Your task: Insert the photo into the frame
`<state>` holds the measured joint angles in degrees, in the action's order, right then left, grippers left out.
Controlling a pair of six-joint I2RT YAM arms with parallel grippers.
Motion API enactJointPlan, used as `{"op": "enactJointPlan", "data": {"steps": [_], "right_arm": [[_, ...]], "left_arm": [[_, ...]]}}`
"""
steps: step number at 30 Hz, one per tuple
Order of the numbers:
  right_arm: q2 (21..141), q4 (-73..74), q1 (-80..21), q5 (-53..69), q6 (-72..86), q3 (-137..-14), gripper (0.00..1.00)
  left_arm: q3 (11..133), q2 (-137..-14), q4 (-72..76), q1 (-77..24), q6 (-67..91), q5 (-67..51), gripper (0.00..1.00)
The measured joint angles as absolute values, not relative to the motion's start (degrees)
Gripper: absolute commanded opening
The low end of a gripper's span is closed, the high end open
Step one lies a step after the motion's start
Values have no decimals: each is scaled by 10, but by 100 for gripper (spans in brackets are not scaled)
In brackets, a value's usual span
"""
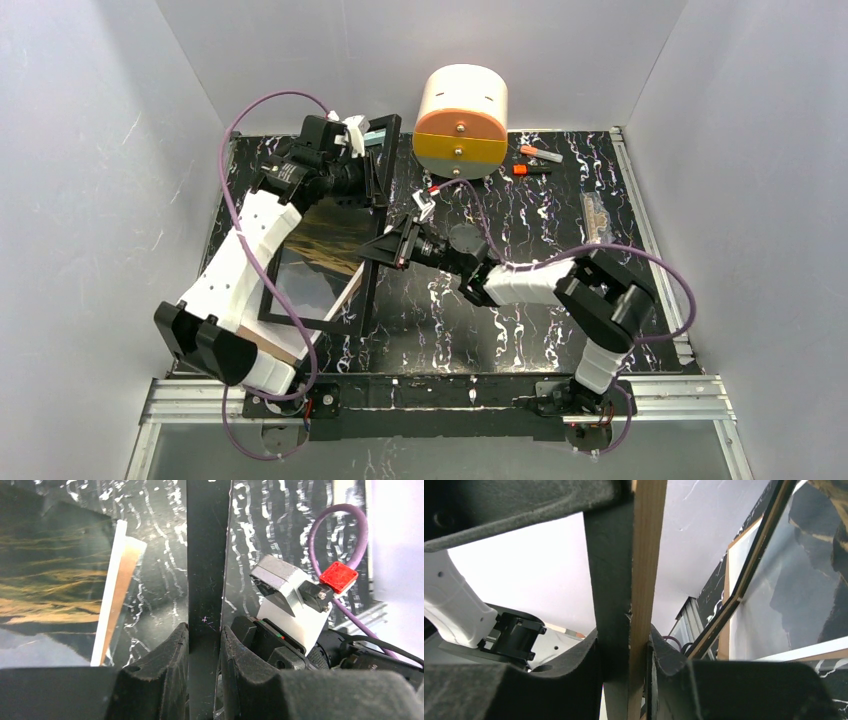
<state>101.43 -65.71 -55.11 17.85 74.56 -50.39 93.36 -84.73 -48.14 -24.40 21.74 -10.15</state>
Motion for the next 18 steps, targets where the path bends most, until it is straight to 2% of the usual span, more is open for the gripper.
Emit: {"op": "enactJointPlan", "data": {"steps": [2,4,5,9,12,15,18], "right_arm": [[986,-635,-552,167,747,-494,18],[954,-600,-552,156,738,-494,15],[933,-572,-553,149,734,-495,14],[865,-455,-556,117,719,-509,12],[822,-378,-556,93,720,-512,12],[791,-296,-556,76,717,-526,12],[787,-175,-556,74,705,-588,11]], "left_arm": [[935,-833,-473,-246,229,-117,12],[936,-820,-459,-246,238,-132,28],[936,-815,-453,-246,242,-139,31],[935,-794,-426,-247,243,-150,64],[935,-784,-413,-247,243,-154,83],[935,-782,-398,-246,245,-160,98],[936,-783,-384,-246,250,-166,98]]}}
